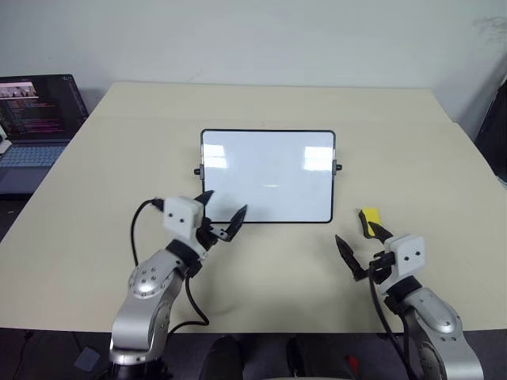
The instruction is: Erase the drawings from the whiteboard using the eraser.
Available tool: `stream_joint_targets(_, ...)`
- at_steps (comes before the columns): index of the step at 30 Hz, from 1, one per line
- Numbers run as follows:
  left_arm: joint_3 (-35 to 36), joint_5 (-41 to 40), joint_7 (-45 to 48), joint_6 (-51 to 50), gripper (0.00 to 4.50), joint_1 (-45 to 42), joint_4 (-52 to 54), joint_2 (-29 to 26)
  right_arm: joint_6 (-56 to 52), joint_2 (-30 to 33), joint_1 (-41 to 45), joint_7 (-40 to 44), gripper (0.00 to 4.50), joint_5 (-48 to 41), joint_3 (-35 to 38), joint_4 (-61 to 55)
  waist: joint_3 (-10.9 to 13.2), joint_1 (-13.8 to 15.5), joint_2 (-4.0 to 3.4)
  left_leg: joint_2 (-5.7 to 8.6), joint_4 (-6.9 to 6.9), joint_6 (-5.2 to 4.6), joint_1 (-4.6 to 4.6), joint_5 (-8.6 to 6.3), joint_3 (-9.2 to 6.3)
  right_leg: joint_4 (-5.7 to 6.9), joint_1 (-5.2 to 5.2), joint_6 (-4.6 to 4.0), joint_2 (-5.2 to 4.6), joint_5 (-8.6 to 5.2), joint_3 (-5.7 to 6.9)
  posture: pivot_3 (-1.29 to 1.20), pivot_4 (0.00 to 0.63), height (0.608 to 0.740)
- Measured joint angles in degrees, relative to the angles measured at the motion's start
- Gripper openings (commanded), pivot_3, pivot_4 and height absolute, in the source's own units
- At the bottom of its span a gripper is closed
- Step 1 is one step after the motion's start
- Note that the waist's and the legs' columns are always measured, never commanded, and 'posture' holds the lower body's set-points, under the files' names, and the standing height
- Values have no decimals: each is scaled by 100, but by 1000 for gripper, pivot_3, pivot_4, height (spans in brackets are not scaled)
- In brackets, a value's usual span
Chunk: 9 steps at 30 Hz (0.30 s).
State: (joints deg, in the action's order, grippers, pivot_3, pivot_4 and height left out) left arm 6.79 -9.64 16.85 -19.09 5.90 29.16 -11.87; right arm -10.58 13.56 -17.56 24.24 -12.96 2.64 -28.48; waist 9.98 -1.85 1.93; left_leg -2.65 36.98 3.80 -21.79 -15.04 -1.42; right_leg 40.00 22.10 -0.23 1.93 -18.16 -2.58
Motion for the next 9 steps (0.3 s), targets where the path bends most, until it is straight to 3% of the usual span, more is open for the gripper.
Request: stream_joint_targets(9, 289, 795, -1174, 378, 4500, 646, -222, 316, -1, 323, -72, 458, 4476, -500, 65, 51, -5, 17, 10, 9, 8, 0, 1, 0, 2, -5, -5, 2, -5, 0, 0, 0, 150, 740)
